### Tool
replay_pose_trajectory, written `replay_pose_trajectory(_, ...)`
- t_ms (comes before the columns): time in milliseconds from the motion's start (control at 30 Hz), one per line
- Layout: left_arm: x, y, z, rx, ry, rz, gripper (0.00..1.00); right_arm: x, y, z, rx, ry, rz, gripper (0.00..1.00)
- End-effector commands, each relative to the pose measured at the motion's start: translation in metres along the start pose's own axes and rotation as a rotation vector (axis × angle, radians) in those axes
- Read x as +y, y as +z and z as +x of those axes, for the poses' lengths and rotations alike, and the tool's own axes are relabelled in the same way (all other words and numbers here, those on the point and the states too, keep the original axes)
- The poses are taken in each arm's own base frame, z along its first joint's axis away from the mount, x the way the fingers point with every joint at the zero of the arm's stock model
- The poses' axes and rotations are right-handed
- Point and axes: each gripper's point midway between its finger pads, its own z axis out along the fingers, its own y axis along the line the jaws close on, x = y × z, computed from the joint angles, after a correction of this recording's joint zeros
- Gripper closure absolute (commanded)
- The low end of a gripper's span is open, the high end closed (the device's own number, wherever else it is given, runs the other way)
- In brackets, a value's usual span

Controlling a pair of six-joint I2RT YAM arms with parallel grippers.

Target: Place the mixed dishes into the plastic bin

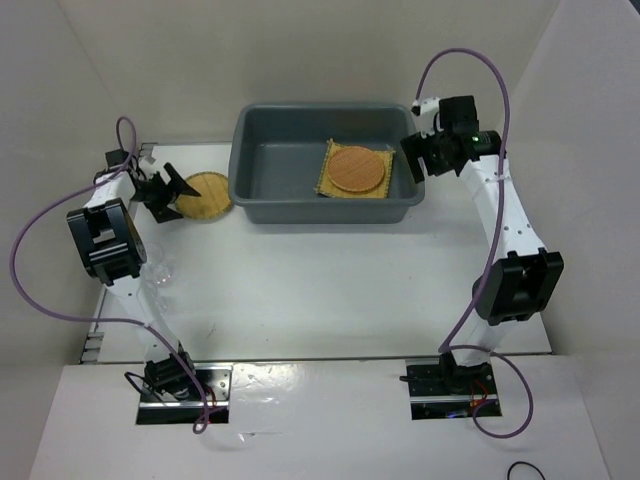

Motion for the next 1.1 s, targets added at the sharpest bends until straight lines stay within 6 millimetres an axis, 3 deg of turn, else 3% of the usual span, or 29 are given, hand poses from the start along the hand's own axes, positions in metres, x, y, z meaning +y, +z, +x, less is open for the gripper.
replay_pose_trajectory(0, -0.029, -0.004, -0.034, -0.061, 0.145, 0.122, 0.00, -0.025, -0.016, 0.015, 0.010, -0.034, 0.141, 0.12)
replay_pose_trajectory(200, -0.006, 0.022, -0.031, -0.020, 0.107, 0.136, 0.00, -0.031, -0.029, 0.054, 0.088, -0.048, 0.225, 0.12)
replay_pose_trajectory(300, -0.001, 0.033, -0.029, -0.006, 0.103, 0.160, 0.00, -0.030, -0.026, 0.072, 0.136, -0.064, 0.234, 0.12)
replay_pose_trajectory(533, 0.004, 0.052, -0.022, 0.032, 0.061, 0.231, 0.00, -0.034, -0.027, 0.084, 0.173, -0.086, 0.261, 0.12)
replay_pose_trajectory(600, 0.007, 0.059, -0.021, 0.042, 0.046, 0.241, 0.06, -0.036, -0.024, 0.084, 0.178, -0.087, 0.271, 0.12)
replay_pose_trajectory(667, 0.001, 0.059, -0.025, 0.043, 0.050, 0.278, 0.13, -0.035, -0.020, 0.086, 0.187, -0.088, 0.268, 0.12)
replay_pose_trajectory(933, 0.001, 0.065, -0.022, 0.078, 0.023, 0.315, 0.66, -0.041, -0.014, 0.086, 0.200, -0.108, 0.293, 0.12)
replay_pose_trajectory(1033, -0.001, 0.065, -0.021, 0.081, 0.024, 0.325, 0.98, -0.041, -0.010, 0.086, 0.202, -0.108, 0.293, 0.12)
replay_pose_trajectory(1067, -0.001, 0.065, -0.021, 0.083, 0.013, 0.325, 1.00, -0.039, -0.006, 0.088, 0.209, -0.109, 0.280, 0.12)
